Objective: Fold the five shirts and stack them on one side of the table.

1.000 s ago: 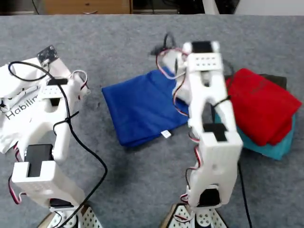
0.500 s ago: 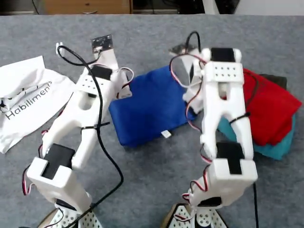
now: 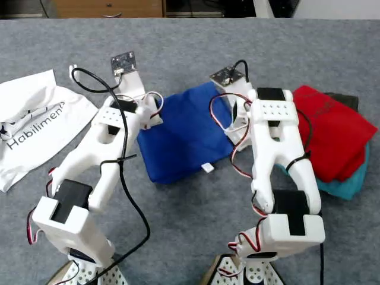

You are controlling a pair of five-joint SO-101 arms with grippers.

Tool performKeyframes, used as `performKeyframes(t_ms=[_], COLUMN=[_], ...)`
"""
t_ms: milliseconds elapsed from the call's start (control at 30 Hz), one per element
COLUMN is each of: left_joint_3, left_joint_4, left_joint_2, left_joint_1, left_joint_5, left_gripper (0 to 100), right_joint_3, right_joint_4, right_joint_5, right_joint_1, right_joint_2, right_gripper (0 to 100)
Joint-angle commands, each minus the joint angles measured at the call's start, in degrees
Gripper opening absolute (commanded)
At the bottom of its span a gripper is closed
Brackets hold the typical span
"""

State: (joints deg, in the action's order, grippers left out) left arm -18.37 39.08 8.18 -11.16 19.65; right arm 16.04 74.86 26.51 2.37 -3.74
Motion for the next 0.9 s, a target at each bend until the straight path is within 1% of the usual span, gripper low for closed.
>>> performKeyframes(t_ms=[0, 133, 200, 267, 333, 400, 467, 500, 533, 600, 667, 767, 867], left_joint_3=[1.6, 7.3, 9.2, 9.3, 9.3, 9.2, 9.2, 8.8, 7.6, 4.4, 1.4, 0.6, 0.6], left_joint_4=[2.7, 10.9, 12.7, 12.7, 12.7, 12.7, 12.2, 11.2, 9.6, 6.7, 5.9, 4.4, 4.3], left_joint_2=[-1.1, -1.1, -1.1, -1.1, -1.1, -0.9, -0.5, -0.4, -0.4, -0.4, -0.9, -0.8, -0.6], left_joint_1=[1.7, 3.4, 5.6, 8.4, 11.3, 13.7, 15.4, 16.1, 16.5, 16.6, 15.5, 14.4, 14.5], left_joint_5=[-0.2, -0.2, -0.4, -1.8, -4.3, -5.3, -5.3, -5.2, -5.2, -5.2, -5.1, -5.2, -5.2], left_gripper=[2, 2, 2, 2, 2, 2, 2, 2, 2, 2, 2, 2, 2], right_joint_3=[-5.0, -9.1, -8.9, -6.5, -1.5, 4.2, 8.6, 10.2, 11.4, 12.3, 11.9, 10.3, 7.3], right_joint_4=[5.8, 12.1, 15.0, 17.0, 16.8, 15.3, 12.2, 9.5, 7.0, 2.5, -1.0, -3.4, -4.7], right_joint_5=[-2.2, -3.5, -3.5, -3.5, -3.5, -3.5, -4.2, -5.7, -8.8, -17.8, -26.3, -37.1, -45.3], right_joint_1=[-1.7, -3.5, -4.0, -4.2, -4.2, -3.9, -3.7, -3.7, -3.7, -3.7, -2.3, 2.1, 6.9], right_joint_2=[7.1, 16.4, 21.1, 24.7, 26.9, 27.6, 27.2, 26.7, 25.9, 24.0, 21.6, 16.8, 10.7], right_gripper=[0.5, 0.5, 0.5, 0.8, 0.8, 0.9, 0.9, 0.9, 0.9, 0.9, 3.2, 15.0, 27.0])
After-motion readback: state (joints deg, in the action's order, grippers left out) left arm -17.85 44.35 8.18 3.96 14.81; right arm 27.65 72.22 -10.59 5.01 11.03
